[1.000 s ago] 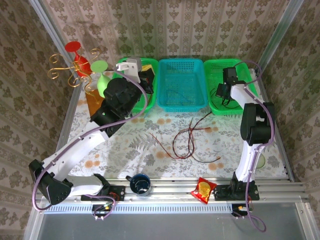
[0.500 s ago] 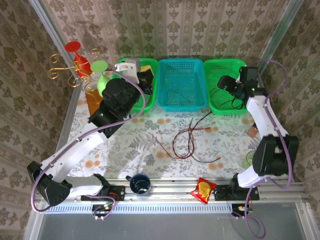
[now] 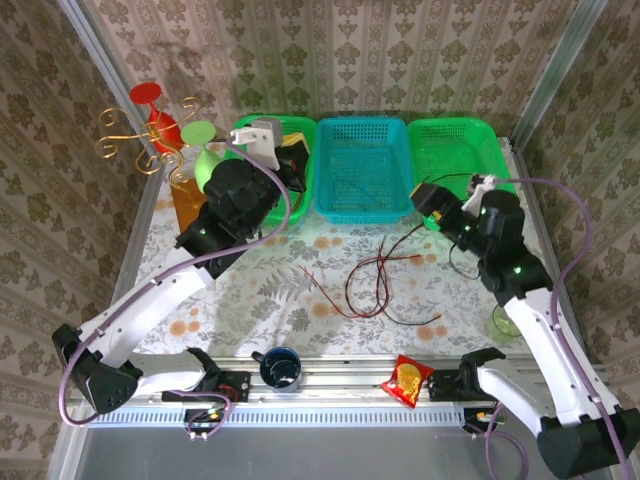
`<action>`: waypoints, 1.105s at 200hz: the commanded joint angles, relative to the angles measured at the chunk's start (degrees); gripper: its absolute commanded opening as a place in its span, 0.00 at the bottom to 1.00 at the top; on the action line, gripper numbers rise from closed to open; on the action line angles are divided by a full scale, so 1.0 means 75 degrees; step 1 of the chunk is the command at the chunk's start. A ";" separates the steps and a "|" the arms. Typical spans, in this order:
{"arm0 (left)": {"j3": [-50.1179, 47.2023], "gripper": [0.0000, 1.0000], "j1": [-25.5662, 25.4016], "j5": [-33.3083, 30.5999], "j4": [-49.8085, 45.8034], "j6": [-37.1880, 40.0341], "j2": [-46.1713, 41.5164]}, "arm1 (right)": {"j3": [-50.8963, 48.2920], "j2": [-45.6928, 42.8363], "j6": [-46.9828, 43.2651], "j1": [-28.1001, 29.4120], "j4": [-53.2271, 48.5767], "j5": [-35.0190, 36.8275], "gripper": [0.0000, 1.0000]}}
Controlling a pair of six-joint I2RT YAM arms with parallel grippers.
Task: Untangle the cables
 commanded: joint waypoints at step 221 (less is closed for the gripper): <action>0.0075 0.00 -0.0635 -0.0450 -0.0090 0.0305 -0.0199 | 0.1124 0.3591 0.2190 0.2652 0.3266 0.1711 0.00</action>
